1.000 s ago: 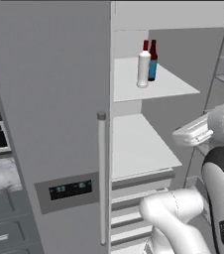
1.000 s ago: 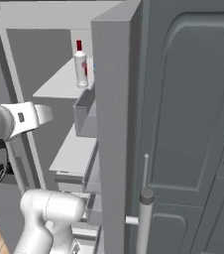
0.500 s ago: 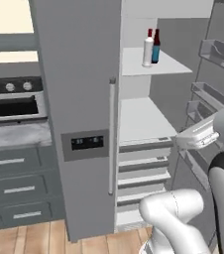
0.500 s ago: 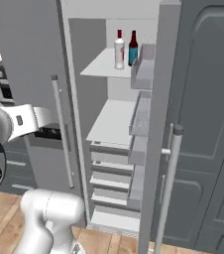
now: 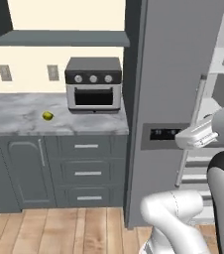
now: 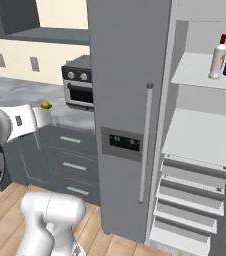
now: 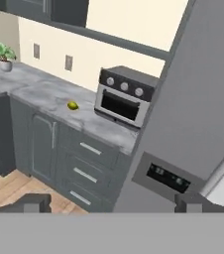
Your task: Place the beer and liquor on the top shelf of the fridge to keep them out of children's reach, and place the pear on lower shelves for easy access.
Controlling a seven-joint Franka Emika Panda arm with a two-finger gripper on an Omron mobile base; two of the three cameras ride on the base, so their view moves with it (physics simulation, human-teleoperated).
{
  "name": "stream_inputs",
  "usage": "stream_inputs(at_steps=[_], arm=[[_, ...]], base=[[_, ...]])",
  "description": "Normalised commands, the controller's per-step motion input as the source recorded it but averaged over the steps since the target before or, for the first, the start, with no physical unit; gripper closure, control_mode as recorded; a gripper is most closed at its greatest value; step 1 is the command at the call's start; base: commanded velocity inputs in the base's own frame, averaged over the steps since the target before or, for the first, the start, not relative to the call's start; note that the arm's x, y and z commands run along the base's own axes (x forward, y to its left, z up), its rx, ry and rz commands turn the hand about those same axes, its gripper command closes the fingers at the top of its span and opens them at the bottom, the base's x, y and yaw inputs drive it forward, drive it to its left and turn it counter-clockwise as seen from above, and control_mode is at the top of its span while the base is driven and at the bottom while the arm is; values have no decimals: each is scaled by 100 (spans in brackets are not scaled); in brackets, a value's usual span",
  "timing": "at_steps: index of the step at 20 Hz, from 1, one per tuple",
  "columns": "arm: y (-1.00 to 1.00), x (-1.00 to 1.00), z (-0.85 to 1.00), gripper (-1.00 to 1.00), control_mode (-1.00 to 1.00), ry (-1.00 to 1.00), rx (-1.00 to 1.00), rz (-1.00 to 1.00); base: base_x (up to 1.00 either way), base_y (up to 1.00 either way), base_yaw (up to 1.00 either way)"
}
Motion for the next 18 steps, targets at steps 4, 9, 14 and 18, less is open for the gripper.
stream_inputs(at_steps=[4, 9, 14, 18], arm=[[0, 0, 0, -100, 100, 0, 0, 0], [0, 0, 0, -100, 100, 0, 0, 0], [0, 0, 0, -100, 100, 0, 0, 0], [0, 0, 0, -100, 100, 0, 0, 0]], base=[[33, 100, 9], [60, 84, -2], [71, 60, -16], [74, 46, -25]])
